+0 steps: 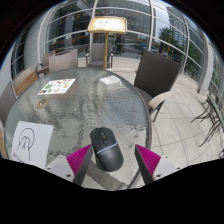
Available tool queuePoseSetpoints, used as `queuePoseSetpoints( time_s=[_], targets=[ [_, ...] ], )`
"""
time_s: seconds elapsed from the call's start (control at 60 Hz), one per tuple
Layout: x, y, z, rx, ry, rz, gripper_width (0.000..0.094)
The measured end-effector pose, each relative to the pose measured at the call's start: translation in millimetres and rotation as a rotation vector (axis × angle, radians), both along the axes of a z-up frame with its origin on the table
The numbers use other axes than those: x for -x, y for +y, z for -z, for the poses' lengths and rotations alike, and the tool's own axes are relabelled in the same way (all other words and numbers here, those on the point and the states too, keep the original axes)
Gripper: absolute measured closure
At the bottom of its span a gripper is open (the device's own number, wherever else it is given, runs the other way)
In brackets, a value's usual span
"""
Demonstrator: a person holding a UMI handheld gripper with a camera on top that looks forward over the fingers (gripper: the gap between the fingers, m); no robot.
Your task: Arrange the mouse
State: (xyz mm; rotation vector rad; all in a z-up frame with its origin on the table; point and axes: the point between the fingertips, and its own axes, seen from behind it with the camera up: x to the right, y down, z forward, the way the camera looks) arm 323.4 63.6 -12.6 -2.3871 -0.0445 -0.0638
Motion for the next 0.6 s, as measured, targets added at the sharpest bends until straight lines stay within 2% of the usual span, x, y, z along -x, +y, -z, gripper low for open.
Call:
queuePoseSetpoints(
  time_s=[0.067, 0.15, 0.217, 0.267, 0.317, 0.433, 0.517, 0.55, 0.6],
  targets=[
    [-6, 11, 1, 0.004, 0.007, 0.011, 0.0098],
    [-11, 19, 4, 0.013, 0.033, 0.033, 0.0184],
    [-7, 22, 7, 0.022, 0.071, 0.039, 0.0304],
    [-8, 23, 7, 0.02, 0.063, 0.044, 0.035],
    [-2, 25, 7, 0.017, 0.067, 0.035, 0.0466],
    [-2, 23, 6, 0.025, 0.022, 0.054, 0.0538],
    [0, 19, 4, 0.087, 0.051, 0.112, 0.0609],
    [6, 19, -10, 0.1, 0.075, 0.129, 0.0608],
    [21, 30, -49, 0.049, 0.084, 0.118, 0.0607]
  ],
)
